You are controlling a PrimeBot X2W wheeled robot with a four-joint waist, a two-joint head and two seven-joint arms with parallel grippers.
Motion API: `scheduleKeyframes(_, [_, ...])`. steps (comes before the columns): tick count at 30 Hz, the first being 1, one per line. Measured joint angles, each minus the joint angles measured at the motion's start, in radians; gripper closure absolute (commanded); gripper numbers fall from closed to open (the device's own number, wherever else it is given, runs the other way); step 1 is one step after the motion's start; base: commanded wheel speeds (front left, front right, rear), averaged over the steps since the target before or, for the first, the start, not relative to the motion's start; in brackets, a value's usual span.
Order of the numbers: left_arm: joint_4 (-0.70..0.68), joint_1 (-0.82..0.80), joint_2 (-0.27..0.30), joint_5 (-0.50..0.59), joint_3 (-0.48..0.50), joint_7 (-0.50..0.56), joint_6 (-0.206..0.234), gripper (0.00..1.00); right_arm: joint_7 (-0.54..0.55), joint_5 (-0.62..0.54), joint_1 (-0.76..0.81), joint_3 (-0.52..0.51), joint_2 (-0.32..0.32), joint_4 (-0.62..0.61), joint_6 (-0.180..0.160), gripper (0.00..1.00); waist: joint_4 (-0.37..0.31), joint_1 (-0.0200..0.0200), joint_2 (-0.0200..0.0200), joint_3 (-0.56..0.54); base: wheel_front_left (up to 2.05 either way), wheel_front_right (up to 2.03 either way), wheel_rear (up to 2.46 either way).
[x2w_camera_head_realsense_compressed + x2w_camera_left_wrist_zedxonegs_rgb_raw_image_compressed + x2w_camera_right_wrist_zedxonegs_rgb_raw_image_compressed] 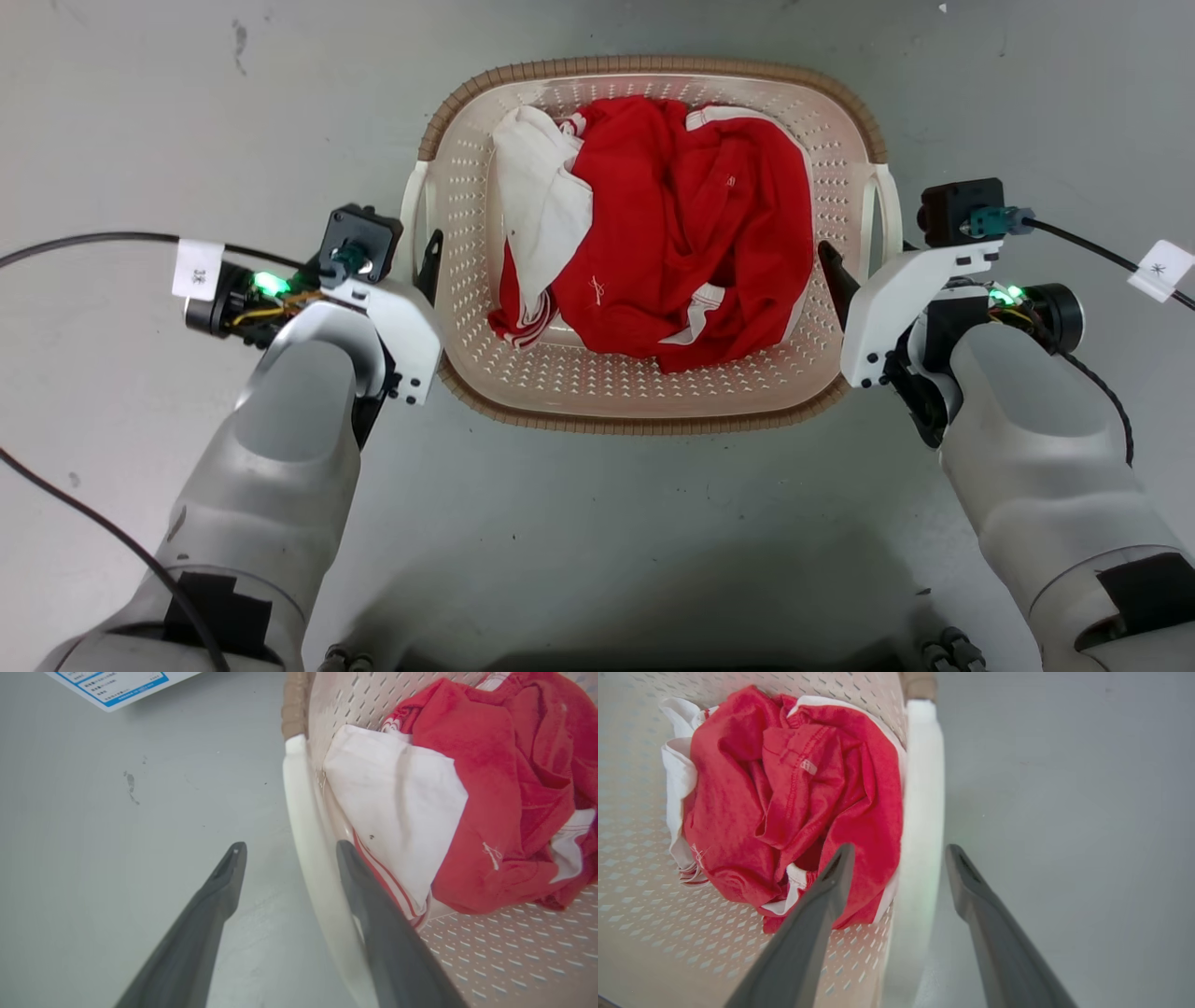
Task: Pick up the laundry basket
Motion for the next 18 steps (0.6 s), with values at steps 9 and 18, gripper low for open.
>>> scheduleKeyframes(9, [0.045, -0.04, -0.003, 0.0, -0.031, -0.001, -0.01, 0.0, 0.008, 0.03, -0.015, 0.041, 0.0, 0.025, 0.0, 0.0, 0.001, 0.0, 0.0, 0.019, 0.0, 0.0, 0.0])
scheduleKeyframes(18, [0.07, -0.049, -0.015, -0.016, -0.055, 0.0, -0.025, 1.0, 0.014, 0.047, -0.02, 0.067, 0.0, 0.038, 0.0, 1.0, 0.005, -0.0001, 0.0, 0.028, 0.0, 0.0, 0.0])
